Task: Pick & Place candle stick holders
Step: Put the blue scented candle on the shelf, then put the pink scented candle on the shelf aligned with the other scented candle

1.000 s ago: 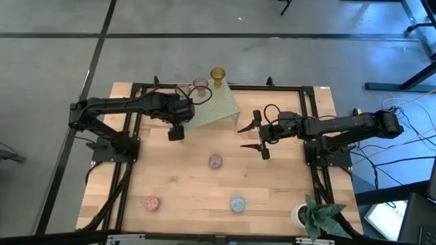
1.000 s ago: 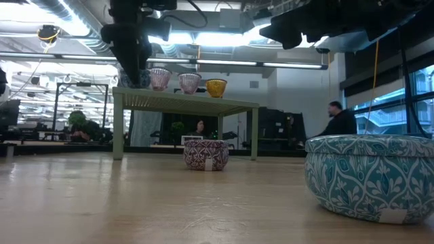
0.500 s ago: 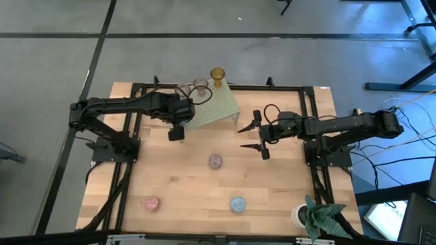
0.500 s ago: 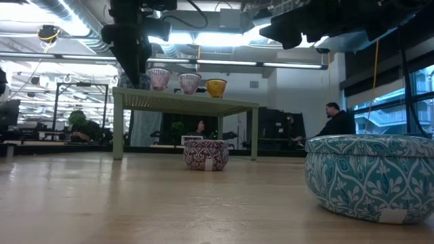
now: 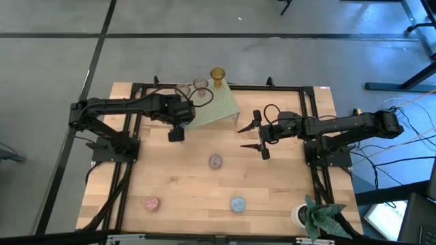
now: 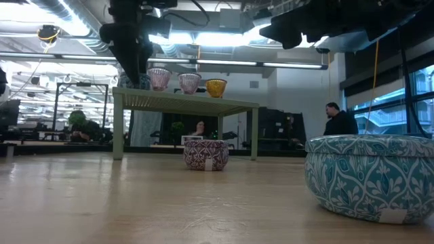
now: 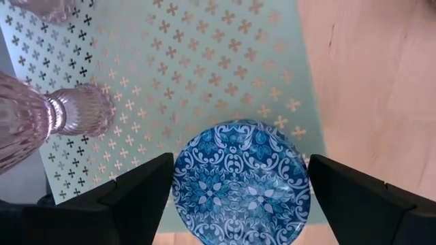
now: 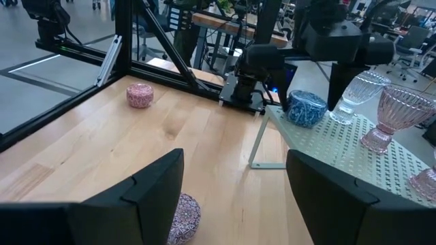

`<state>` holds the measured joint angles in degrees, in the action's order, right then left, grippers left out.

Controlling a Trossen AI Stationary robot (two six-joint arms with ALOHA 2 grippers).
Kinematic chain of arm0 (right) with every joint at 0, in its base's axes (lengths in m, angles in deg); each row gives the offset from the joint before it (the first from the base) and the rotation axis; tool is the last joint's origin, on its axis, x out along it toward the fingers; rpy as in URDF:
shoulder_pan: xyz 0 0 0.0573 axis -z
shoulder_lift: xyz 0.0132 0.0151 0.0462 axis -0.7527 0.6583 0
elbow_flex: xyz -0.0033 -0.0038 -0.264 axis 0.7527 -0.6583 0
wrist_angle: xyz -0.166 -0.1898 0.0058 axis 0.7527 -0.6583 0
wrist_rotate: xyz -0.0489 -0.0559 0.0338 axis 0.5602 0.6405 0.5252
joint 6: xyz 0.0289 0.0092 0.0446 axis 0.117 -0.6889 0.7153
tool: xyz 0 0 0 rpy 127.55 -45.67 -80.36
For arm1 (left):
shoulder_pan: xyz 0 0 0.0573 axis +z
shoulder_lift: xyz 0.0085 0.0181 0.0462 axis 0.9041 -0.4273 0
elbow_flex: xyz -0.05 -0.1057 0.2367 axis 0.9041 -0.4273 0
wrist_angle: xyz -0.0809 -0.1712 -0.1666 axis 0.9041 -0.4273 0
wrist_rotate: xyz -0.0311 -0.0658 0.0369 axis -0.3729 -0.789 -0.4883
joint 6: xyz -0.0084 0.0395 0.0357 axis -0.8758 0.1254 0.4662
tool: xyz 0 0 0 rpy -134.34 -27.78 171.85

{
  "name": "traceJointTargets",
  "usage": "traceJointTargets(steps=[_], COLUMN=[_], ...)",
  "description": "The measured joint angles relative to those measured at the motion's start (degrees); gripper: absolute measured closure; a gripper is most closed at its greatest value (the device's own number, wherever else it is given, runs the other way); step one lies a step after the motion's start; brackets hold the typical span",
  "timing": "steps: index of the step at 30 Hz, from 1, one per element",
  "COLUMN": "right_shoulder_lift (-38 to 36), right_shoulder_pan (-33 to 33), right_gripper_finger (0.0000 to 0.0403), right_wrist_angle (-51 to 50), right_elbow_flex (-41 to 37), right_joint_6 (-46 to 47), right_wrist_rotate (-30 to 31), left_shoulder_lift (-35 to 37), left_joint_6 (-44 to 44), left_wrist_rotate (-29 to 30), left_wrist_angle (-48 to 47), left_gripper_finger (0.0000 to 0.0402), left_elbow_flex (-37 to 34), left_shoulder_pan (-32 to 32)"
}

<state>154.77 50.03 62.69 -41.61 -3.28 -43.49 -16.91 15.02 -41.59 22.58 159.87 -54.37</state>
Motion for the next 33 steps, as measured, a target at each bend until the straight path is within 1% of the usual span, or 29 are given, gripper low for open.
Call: traceJointTargets(steps=[4,8,10,12,17,21,26,30,33], right_shoulder_lift=[0.00,0.00,0.00,0.00,0.00,0.00,0.00,0.00,0.00], right_shoulder_pan=[0.01,0.00,0.00,0.00,-0.01,0.01,0.01,0.01,-0.01], right_gripper_finger=[0.0139,0.0139,0.0139,0.0139,0.0139,0.0139,0.0139,0.0139,0.0139], right_wrist_angle=[-0.02,-0.02,-0.02,-0.02,-0.04,-0.07,-0.09,-0.09,-0.09], right_elbow_flex=[0.00,0.00,0.00,0.00,0.00,0.00,0.00,0.00,0.00], right_joint_6=[-0.61,-0.78,-0.78,-0.78,-0.80,-0.80,-0.80,-0.79,-0.39], right_wrist_rotate=[0.00,0.00,0.00,0.00,0.00,0.00,0.00,0.00,0.00], left_shoulder_lift=[0.00,0.00,0.00,0.01,0.13,0.13,0.13,0.11,-0.31], left_joint_6=[-0.34,-0.47,-1.83,-3.78,-9.05,-14.12,-22.86,-30.98,-36.04], left_wrist_rotate=[1.47,4.66,5.33,5.07,0.66,-0.72,-1.22,-0.35,2.30], left_wrist_angle=[-0.32,-1.95,-3.24,-3.51,-3.22,-3.20,-3.00,-2.83,-2.06], left_gripper_finger=[0.0064,0.0064,0.0064,0.0064,0.0064,0.0064,0.0064,0.0064,0.0064], left_elbow_flex=[1.73,5.34,7.24,8.88,10.96,10.88,10.88,10.88,10.85], left_shoulder_pan=[-1.66,-3.39,-4.11,-5.09,-9.24,-14.05,-21.97,-28.71,-33.60])
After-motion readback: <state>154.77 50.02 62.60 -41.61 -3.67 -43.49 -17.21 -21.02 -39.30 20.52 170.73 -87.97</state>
